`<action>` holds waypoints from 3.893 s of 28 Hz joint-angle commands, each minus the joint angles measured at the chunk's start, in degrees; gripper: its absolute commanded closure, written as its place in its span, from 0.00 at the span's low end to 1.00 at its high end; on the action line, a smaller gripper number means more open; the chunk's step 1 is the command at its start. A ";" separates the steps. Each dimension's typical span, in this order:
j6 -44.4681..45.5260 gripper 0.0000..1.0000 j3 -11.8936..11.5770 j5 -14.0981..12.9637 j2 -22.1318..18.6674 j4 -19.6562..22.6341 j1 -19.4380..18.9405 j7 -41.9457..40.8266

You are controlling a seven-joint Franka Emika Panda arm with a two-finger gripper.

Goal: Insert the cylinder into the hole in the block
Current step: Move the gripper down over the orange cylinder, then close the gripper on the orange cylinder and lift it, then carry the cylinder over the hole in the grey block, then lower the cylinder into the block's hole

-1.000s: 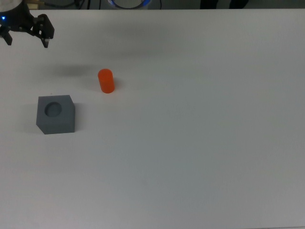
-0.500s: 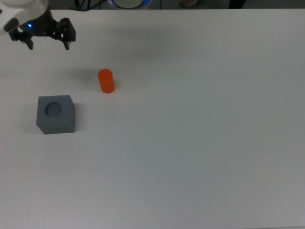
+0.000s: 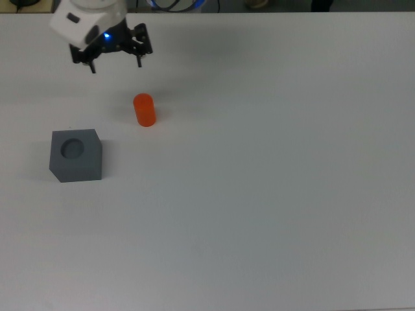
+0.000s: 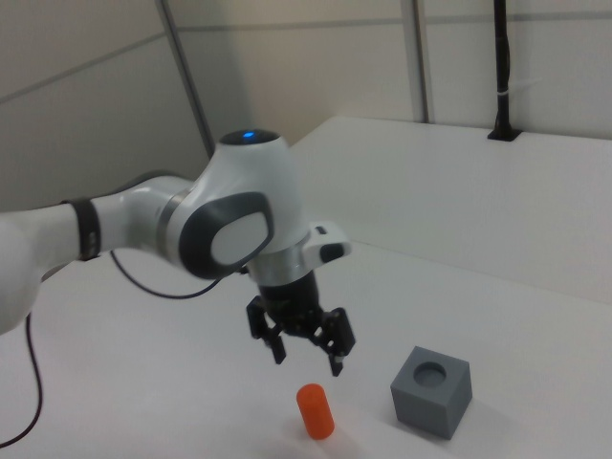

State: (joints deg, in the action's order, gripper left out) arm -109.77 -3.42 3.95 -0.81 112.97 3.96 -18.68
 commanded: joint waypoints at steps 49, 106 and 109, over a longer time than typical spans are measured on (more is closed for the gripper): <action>-10.20 1.00 -0.79 -4.12 12.58 -15.14 5.62 0.57; -7.04 0.22 -0.53 -1.14 19.17 -18.66 6.68 0.66; -7.04 0.00 -0.44 -1.40 19.18 -19.10 6.76 1.45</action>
State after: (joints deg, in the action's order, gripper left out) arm -118.66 -3.67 1.82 19.24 94.40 11.04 -18.27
